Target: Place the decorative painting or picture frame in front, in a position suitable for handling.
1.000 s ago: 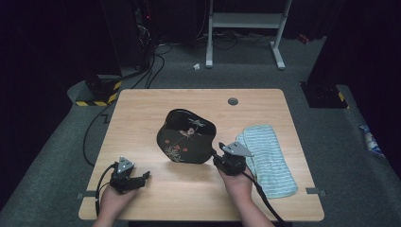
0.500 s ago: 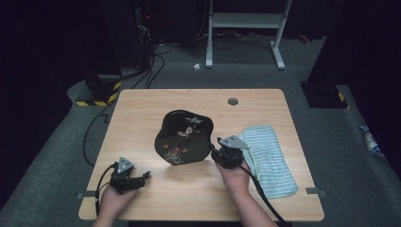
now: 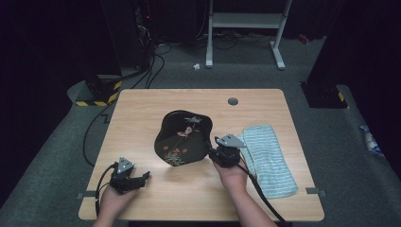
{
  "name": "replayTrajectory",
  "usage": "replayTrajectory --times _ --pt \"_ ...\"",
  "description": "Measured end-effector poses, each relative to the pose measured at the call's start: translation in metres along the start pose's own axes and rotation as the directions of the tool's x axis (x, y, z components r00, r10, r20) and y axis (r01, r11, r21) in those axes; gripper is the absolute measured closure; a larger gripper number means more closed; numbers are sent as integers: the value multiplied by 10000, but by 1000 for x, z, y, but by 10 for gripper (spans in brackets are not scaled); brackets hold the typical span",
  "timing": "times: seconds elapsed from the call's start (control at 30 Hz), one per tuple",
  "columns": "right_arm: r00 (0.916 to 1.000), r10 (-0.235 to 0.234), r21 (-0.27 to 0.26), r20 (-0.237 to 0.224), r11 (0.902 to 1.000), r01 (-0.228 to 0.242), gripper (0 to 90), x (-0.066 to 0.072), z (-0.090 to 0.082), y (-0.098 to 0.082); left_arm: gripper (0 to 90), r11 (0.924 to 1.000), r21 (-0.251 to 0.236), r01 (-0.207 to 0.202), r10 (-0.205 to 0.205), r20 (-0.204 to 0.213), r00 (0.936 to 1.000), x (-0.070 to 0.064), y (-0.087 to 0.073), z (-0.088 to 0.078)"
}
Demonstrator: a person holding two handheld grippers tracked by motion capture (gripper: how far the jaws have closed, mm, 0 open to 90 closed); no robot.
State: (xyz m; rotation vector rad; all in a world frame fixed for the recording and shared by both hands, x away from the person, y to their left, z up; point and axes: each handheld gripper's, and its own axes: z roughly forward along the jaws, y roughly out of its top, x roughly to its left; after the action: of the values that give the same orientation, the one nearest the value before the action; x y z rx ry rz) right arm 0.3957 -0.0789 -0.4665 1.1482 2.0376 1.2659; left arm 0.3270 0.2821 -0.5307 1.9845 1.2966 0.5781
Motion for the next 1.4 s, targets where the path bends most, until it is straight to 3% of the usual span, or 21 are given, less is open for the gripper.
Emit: replayTrajectory --times 0.73,0.83,0.93,1.0,1.1,1.23,1.4 --pt "9998 -17 163 176 9999 14 577 -5 17 10 278 9999 -63 -121 122 113 9999 -1 -1 -2" --pt "9998 -52 191 217 9998 48 576 -5 20 11 296 9998 -53 -183 184 115 9998 -1 -1 -3" --pt "9998 -19 157 209 9999 16 570 -7 18 10 373 9998 -55 -169 170 169 9997 0 -1 -4" --pt "9999 -16 46 122 10000 15 563 -8 12 6 399 9999 -11 -127 127 228 9997 2 0 -6" --pt "9996 -285 39 90 9996 284 553 -10 -5 -6 421 9992 -382 76 -56 509 9987 3 0 -9" --pt "9994 -350 215 42 9992 349 540 -14 -28 -29 438 9964 -847 -2 72 815 9966 -2 4 -13" --pt "9987 -512 292 -3 9983 512 528 -15 -61 -58 441 9863 -1647 -18 282 1580 9870 -11 12 -20"
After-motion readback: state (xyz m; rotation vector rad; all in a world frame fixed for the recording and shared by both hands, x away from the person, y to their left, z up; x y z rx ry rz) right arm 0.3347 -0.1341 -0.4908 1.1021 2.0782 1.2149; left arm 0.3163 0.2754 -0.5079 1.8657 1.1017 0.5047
